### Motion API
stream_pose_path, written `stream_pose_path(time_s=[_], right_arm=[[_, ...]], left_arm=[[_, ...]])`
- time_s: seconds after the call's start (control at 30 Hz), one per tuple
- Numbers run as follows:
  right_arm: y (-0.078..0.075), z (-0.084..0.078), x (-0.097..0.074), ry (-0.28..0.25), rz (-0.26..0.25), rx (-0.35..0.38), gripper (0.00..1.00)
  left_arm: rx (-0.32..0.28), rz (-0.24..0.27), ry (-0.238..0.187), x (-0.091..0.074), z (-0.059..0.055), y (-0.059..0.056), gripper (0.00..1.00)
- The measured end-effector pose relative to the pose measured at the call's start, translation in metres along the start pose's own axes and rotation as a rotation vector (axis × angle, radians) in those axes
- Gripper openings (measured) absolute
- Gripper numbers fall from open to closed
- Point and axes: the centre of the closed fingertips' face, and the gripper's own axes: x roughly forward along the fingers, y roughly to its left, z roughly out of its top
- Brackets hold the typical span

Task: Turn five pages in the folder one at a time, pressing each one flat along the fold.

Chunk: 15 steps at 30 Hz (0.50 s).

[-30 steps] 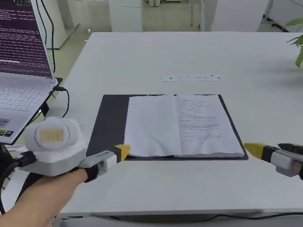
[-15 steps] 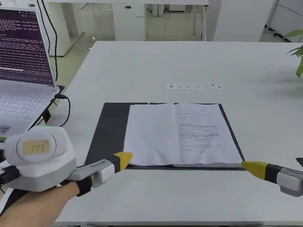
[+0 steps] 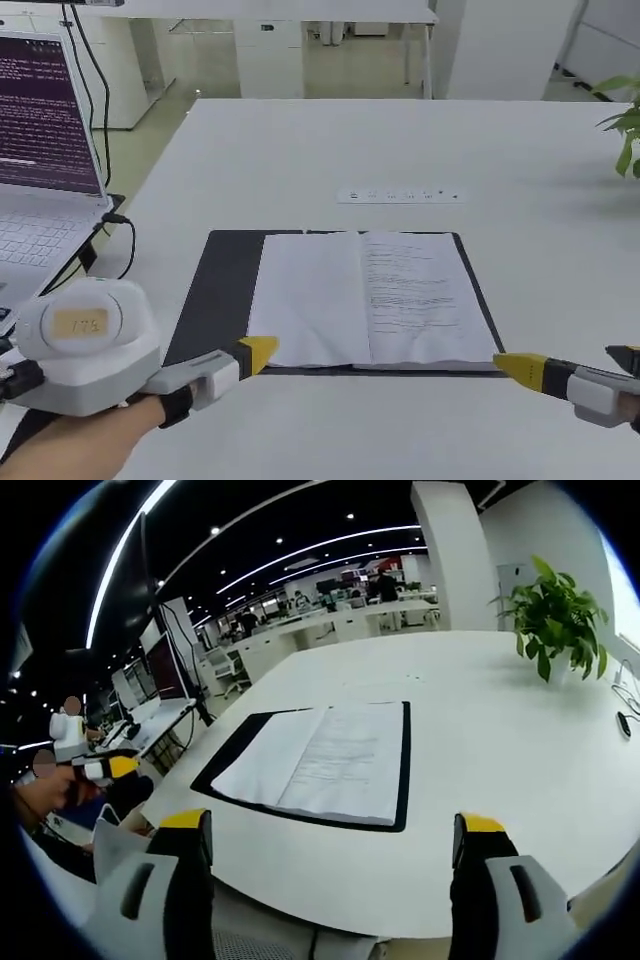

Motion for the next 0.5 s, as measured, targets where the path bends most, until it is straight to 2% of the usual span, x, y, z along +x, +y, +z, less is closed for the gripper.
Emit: stream_pose_path(time_s=[0.07,0.2,0.4,0.43,0.5], right_arm=[[0.001,0.001,0.0,-0.003,0.006,0.001,0.99],[-0.001,-0.001,0.002,0.004,0.017,0.01,0.97],[-0.002,-0.009,0.005,0.016,0.022,0.027,0.95],[-0.002,-0.01,0.006,0.015,0.024,0.033,0.95],[-0.003,-0.012,0.007,0.018,0.025,0.04,0.95]], left_arm=[[0.007,-0.008,-0.001,0.008,0.001,-0.005,0.99],[0.037,-0.035,0.007,0.023,0.001,-0.022,0.99],[0.092,-0.086,0.029,0.06,0.0,-0.051,0.99],[0.102,-0.099,0.04,0.066,-0.002,-0.058,0.99],[0.133,-0.111,0.075,0.077,-0.008,-0.067,0.9]])
